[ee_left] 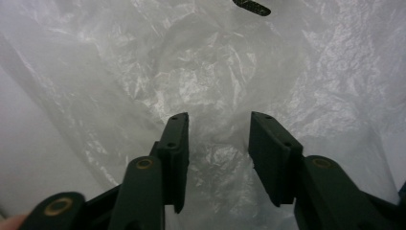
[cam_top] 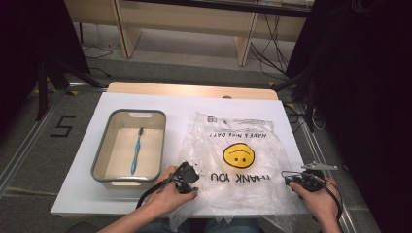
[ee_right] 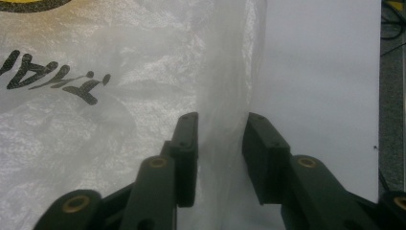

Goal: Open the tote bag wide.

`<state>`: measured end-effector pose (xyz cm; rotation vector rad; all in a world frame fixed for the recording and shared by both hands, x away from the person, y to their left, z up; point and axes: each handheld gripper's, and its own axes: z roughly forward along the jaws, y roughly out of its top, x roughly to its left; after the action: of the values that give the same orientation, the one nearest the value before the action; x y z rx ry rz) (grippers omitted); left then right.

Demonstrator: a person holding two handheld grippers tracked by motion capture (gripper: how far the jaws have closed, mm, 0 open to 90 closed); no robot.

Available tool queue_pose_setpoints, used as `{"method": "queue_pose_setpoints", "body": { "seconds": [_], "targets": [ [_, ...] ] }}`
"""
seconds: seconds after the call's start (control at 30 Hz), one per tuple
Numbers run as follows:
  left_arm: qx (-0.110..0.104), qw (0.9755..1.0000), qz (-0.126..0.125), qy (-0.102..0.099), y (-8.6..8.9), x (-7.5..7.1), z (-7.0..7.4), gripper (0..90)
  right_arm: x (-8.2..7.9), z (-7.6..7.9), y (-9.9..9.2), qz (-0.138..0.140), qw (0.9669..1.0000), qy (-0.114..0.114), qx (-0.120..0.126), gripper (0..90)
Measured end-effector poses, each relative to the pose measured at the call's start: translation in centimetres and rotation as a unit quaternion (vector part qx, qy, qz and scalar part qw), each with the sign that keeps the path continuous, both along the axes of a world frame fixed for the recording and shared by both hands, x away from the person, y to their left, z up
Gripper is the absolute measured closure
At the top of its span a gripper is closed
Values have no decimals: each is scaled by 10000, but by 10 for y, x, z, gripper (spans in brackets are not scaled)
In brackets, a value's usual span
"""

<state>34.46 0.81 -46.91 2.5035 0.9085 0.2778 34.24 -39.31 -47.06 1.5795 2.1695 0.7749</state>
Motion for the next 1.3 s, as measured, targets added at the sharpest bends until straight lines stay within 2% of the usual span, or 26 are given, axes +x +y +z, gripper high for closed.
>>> {"method": "queue_pose_setpoints", "body": {
  "seconds": [0.03,0.07,0.13,0.23,0.27,0.43,0.5,0.53,0.7,0.9,0.93,1.1,1.3],
  "targets": [
    [0,10000,0,0,0,0,0,627,0,0,0,0,10000,0,0,689],
    [-58,9999,55,117,0,2,0,646,0,0,1,34,10000,20,-26,727],
    [-74,9998,87,191,-1,3,1,677,0,1,2,68,10000,56,-33,766],
    [-75,9997,85,235,-1,4,1,727,0,1,3,112,9999,74,-39,802],
    [-68,9996,80,278,0,6,1,745,0,1,3,144,9998,115,-30,839],
    [-15,9995,128,272,0,8,2,866,0,1,5,167,9997,162,32,897],
    [40,9997,111,235,-1,8,1,894,0,1,6,157,9997,178,43,900],
    [152,9997,13,193,-1,8,2,896,0,1,6,146,9997,174,54,900],
    [189,9997,-1,153,-2,8,4,898,-1,2,6,116,9998,101,83,900],
    [-4,9999,117,-38,-1,13,14,899,-3,9,4,-8,9998,-131,117,900],
    [-48,9998,160,-140,-1,15,17,899,-3,10,3,-76,9997,-186,130,900],
    [-108,9995,198,-223,-1,19,20,899,-5,12,1,-169,9994,-249,156,900],
    [-197,9987,283,-386,2,26,25,899,-5,16,-1,-354,9982,-437,199,900]
  ]
}}
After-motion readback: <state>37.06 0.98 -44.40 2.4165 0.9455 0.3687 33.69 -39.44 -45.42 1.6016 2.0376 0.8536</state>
